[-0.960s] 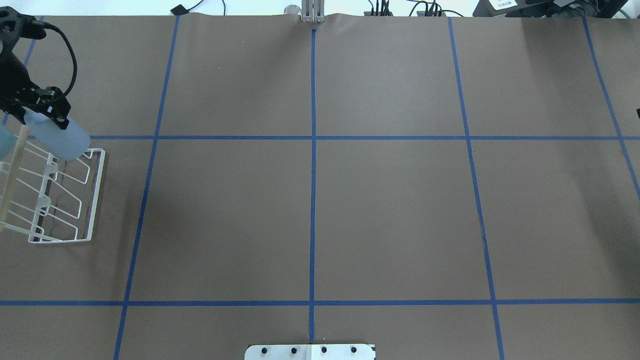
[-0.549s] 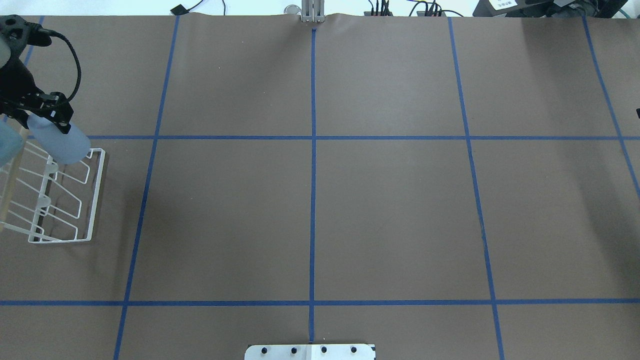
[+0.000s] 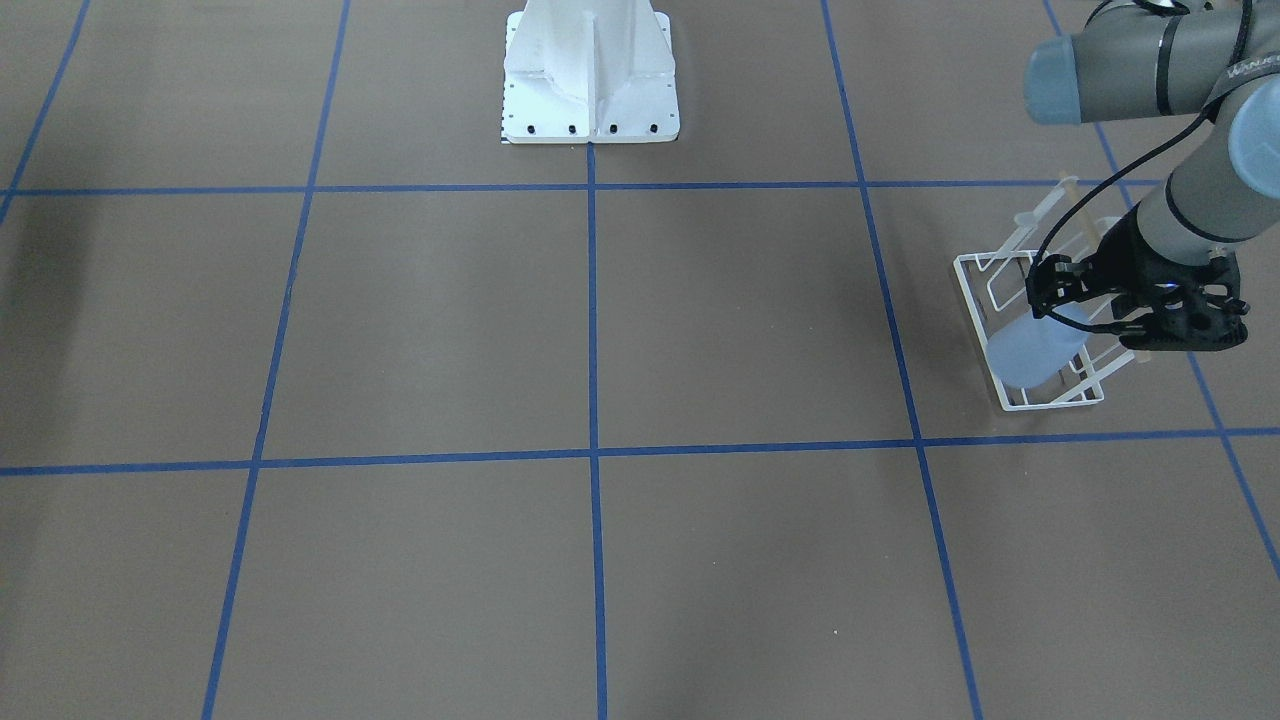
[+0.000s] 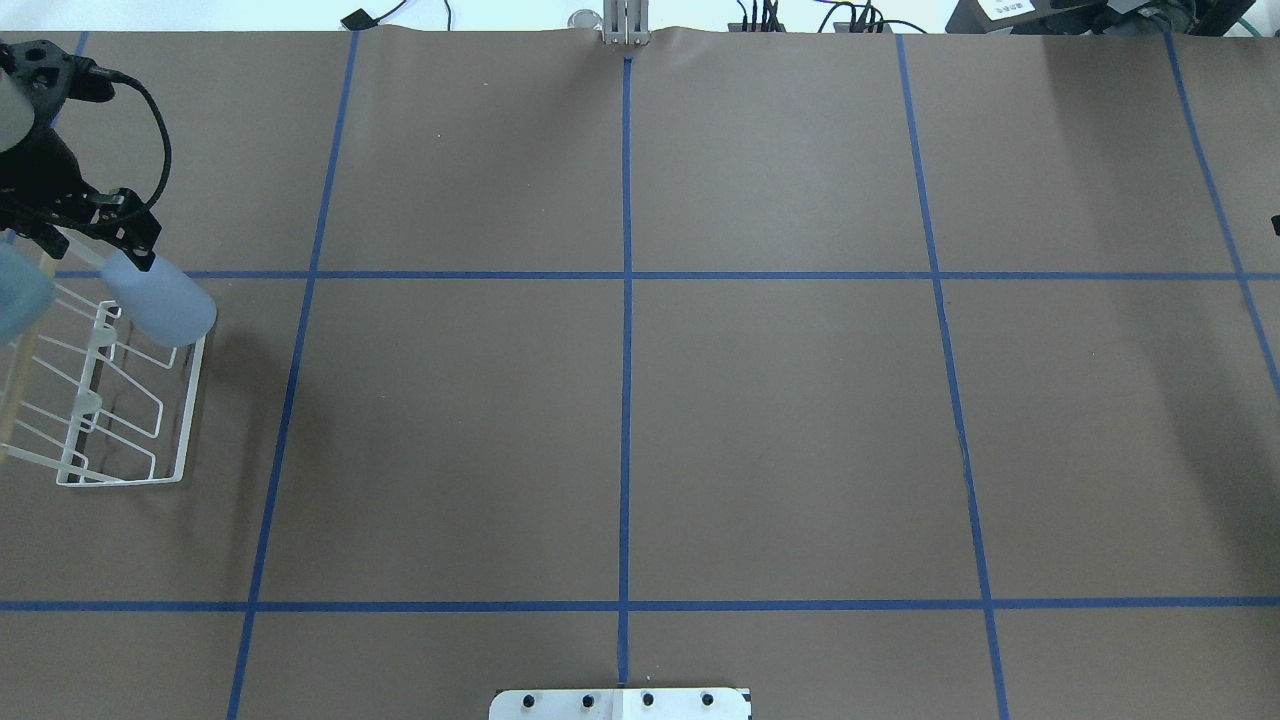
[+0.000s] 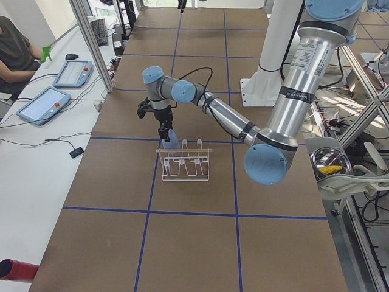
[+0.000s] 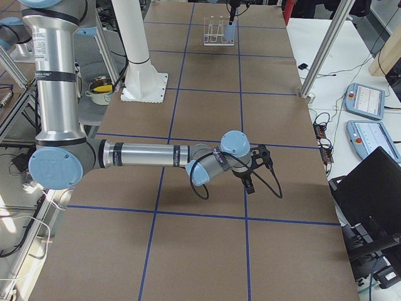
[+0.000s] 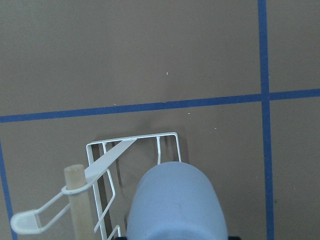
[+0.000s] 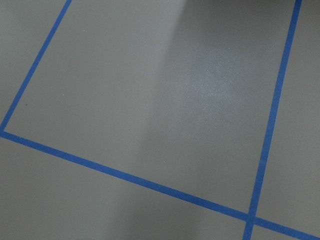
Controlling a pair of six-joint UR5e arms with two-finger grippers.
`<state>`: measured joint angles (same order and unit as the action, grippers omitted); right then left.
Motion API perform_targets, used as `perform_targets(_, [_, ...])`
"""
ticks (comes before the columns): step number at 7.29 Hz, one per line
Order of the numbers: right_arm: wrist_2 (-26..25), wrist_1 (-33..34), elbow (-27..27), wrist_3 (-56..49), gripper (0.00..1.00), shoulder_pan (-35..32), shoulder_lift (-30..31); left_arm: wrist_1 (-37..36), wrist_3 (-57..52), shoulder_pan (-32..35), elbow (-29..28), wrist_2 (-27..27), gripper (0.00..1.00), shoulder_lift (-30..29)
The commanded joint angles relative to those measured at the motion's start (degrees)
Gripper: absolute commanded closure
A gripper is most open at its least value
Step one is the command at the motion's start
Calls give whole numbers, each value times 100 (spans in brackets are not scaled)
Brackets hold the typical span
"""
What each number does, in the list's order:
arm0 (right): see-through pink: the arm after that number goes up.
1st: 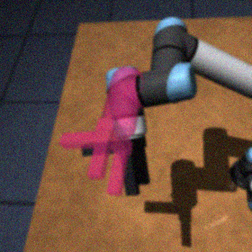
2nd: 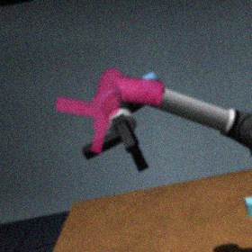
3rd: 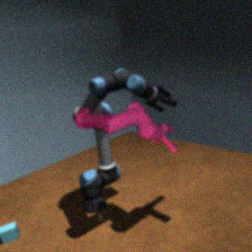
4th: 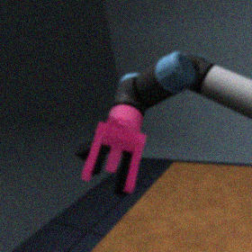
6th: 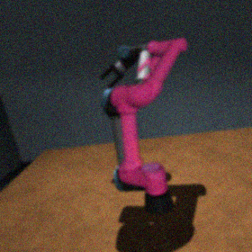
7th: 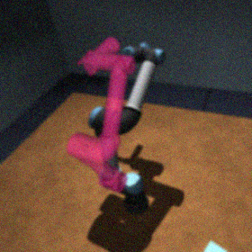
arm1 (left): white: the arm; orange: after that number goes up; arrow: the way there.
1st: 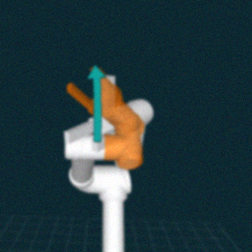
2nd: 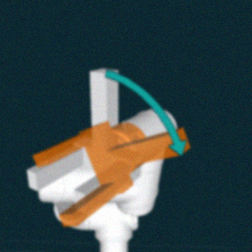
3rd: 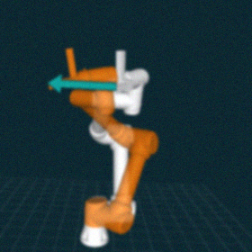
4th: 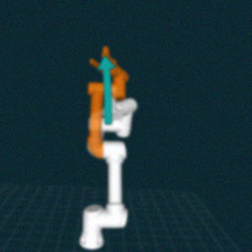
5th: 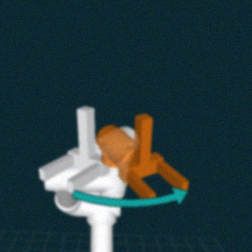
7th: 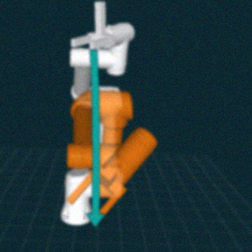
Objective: Hang cup on cup holder
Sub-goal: 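Lower the cup onto a rack prong with the left gripper and release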
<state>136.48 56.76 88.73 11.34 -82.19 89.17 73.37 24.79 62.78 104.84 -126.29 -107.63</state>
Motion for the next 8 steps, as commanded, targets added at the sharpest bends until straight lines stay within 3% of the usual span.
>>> perform_targets(1, [80, -7, 109, 0, 0, -7, 38, 64, 0, 6, 132, -19, 2, 5])
perform_targets(3, [29, 37, -91, -87, 0, 193, -66, 29, 0, 233, 797, -10, 2, 5])
perform_targets(8, [-164, 55, -251, -105, 0, 194, -198, 63, -349, 532, 924, 156, 2, 67])
